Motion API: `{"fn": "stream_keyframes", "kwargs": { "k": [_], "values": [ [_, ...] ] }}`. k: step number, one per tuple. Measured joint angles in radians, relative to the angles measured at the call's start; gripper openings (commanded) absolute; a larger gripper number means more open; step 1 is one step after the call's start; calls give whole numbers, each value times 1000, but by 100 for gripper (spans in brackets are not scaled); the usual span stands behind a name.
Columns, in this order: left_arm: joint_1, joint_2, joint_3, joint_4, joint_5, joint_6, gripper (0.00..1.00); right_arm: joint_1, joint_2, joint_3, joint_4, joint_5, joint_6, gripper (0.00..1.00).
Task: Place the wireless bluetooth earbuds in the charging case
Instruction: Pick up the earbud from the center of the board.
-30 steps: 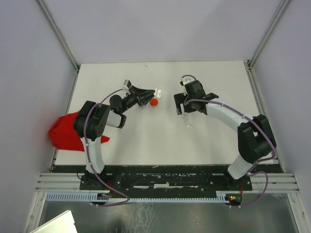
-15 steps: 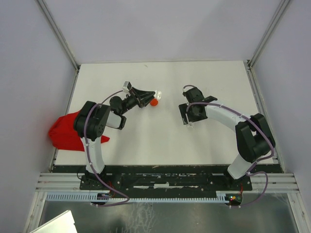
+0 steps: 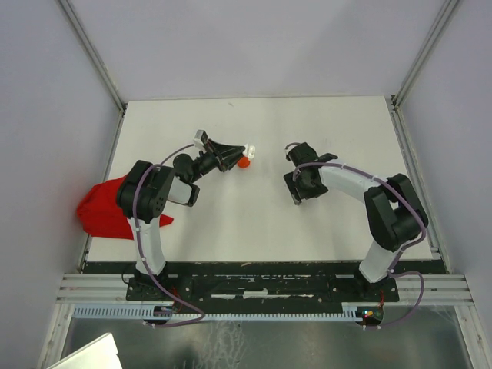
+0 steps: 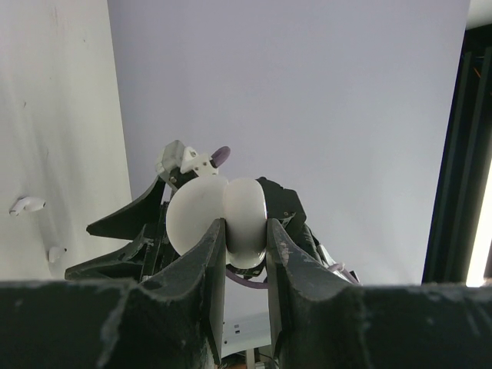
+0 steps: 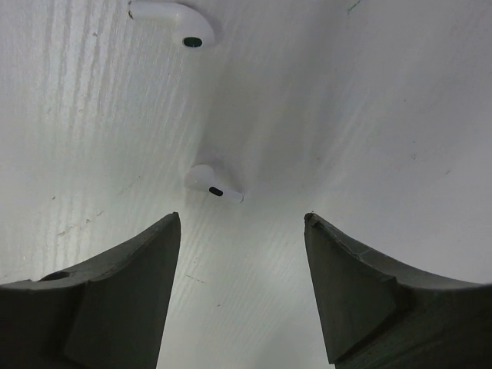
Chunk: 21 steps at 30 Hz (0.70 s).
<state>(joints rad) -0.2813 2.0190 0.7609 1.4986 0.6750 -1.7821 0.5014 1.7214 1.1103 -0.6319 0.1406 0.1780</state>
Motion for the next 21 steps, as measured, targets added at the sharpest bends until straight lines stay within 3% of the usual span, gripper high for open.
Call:
{"fn": "stream_keyframes", "kwargs": {
  "k": [21],
  "values": [
    [11,0,-3,0,8,0,3,16,97,48,21,50,-26,72]
  ]
}}
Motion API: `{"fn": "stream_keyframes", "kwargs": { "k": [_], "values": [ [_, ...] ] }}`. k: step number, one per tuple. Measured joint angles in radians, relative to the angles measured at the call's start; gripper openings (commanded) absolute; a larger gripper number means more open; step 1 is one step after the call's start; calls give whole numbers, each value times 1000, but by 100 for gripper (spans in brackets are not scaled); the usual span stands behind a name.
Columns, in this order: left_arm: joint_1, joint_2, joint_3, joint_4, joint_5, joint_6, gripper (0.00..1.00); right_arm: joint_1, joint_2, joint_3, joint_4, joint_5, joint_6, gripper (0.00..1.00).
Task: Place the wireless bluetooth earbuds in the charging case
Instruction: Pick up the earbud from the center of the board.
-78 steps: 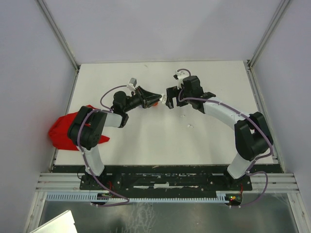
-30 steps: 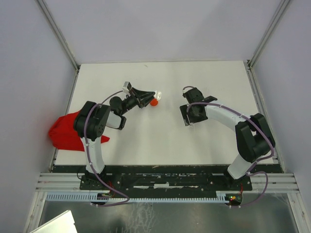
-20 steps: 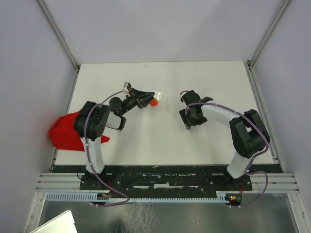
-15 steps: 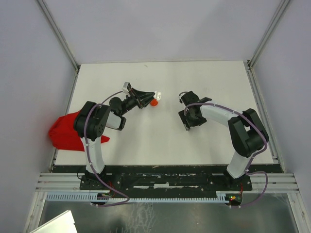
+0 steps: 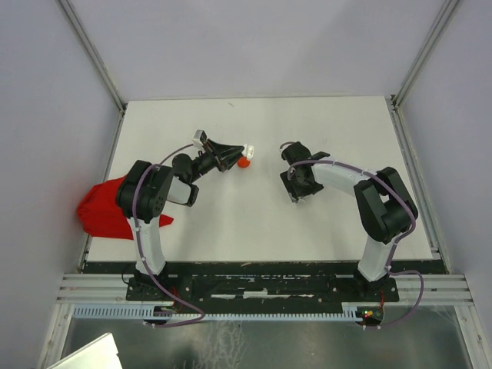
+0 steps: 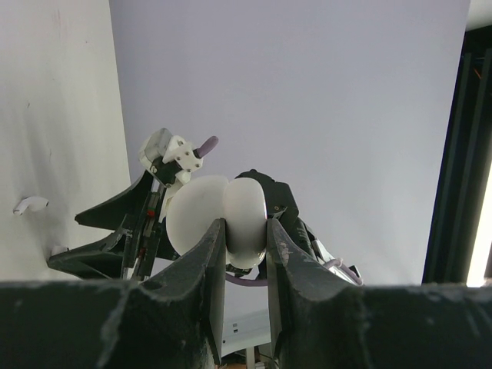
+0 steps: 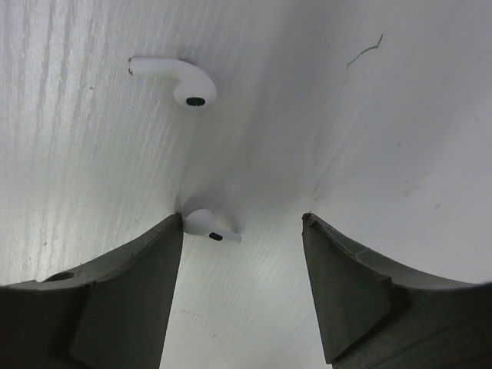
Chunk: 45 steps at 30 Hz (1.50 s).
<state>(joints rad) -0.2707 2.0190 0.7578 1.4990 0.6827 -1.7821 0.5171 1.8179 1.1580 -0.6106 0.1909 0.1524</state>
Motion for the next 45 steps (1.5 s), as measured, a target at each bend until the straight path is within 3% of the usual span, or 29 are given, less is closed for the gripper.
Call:
{"fn": "stream_keyframes", "kwargs": {
  "k": [8,45],
  "values": [
    [7,0,-5,0,0,0,3,-3,16,19,14,32,9,70],
    [14,0,-28,7,0,0,3,-15,16,11,13,-51,70,34]
  ]
}}
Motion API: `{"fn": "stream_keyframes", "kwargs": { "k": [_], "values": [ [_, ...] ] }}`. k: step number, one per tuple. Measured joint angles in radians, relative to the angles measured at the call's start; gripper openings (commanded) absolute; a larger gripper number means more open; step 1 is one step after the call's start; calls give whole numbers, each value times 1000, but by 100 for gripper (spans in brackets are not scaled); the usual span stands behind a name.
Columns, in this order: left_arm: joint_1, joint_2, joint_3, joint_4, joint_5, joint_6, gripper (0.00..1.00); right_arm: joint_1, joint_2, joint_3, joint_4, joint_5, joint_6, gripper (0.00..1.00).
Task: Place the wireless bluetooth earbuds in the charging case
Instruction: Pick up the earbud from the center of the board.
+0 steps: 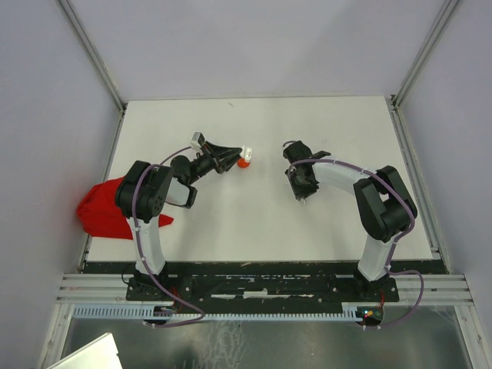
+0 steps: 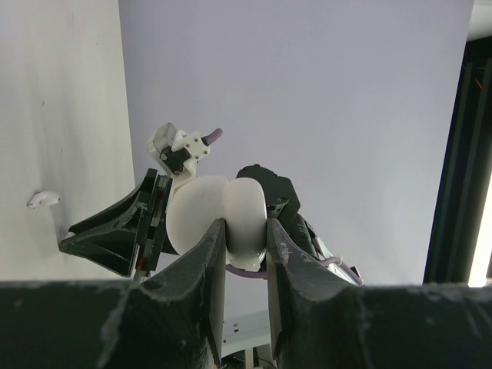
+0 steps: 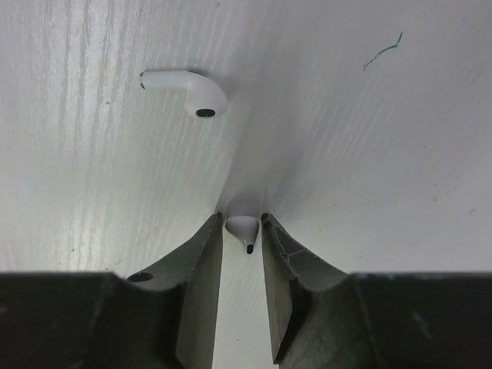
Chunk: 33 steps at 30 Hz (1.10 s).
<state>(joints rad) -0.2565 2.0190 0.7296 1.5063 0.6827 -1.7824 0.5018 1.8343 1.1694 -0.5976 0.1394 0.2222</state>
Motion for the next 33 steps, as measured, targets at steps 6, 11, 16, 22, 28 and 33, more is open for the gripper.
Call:
{"fn": "stream_keyframes", "kwargs": {
  "k": [6,11,16,22,28,33],
  "values": [
    [0,0,0,0,0,0,3,-1,2,0,-2,-3,9,28],
    [0,0,0,0,0,0,3,-5,2,0,-4,-3,17,22],
    [0,0,0,0,0,0,3,-6,2,2,-6,-3,17,11],
    [0,0,-1,0,0,0,3,-7,1,10,-15,5,13,7],
    [0,0,-1,0,0,0,3,-8,-48,19,2,8,1,4],
    [0,0,-1,-1,0,0,3,-10,-160,19,106,-30,-18,2]
  ]
}}
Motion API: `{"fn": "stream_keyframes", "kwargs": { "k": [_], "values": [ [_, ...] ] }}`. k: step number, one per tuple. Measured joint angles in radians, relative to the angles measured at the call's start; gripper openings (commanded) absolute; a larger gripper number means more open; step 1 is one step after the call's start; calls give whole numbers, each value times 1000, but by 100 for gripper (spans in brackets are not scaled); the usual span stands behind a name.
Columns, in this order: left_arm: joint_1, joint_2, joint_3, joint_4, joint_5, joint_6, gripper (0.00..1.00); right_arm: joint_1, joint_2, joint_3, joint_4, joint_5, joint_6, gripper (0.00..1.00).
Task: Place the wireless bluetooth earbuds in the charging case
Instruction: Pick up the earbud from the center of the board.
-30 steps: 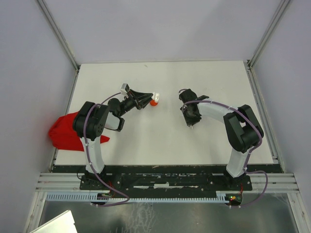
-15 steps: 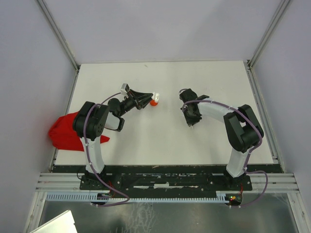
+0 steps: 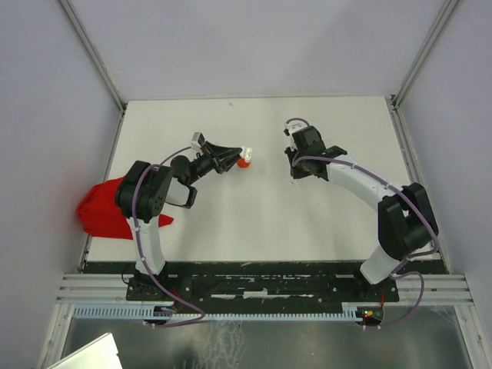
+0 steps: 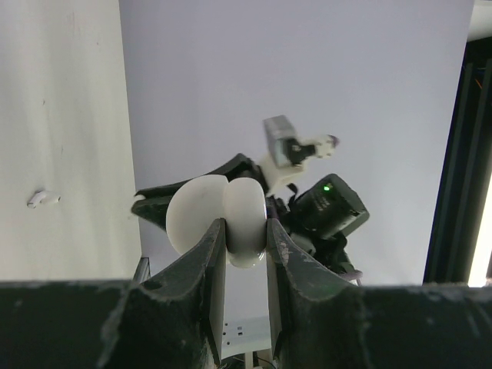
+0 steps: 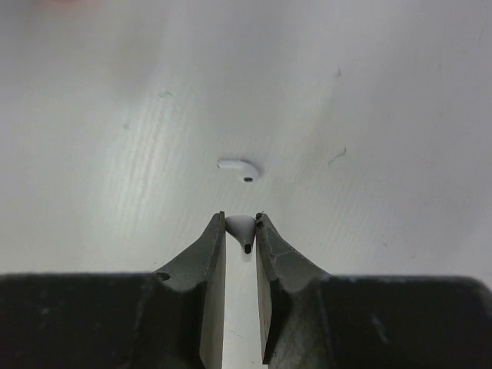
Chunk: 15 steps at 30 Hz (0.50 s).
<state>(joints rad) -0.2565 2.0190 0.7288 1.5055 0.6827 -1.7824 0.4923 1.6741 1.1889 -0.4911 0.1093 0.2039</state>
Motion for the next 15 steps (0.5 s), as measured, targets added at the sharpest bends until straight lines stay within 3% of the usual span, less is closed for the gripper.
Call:
{"fn": "stream_keyframes", "kwargs": {
  "k": [7,15],
  "values": [
    [-3,0,0,-8,5,-23,3,0,-138,-38,309,-150,-36,4],
    [-30,0,11,-75,44,-39,3,0,-148,-120,678,-346,-53,3]
  ]
}}
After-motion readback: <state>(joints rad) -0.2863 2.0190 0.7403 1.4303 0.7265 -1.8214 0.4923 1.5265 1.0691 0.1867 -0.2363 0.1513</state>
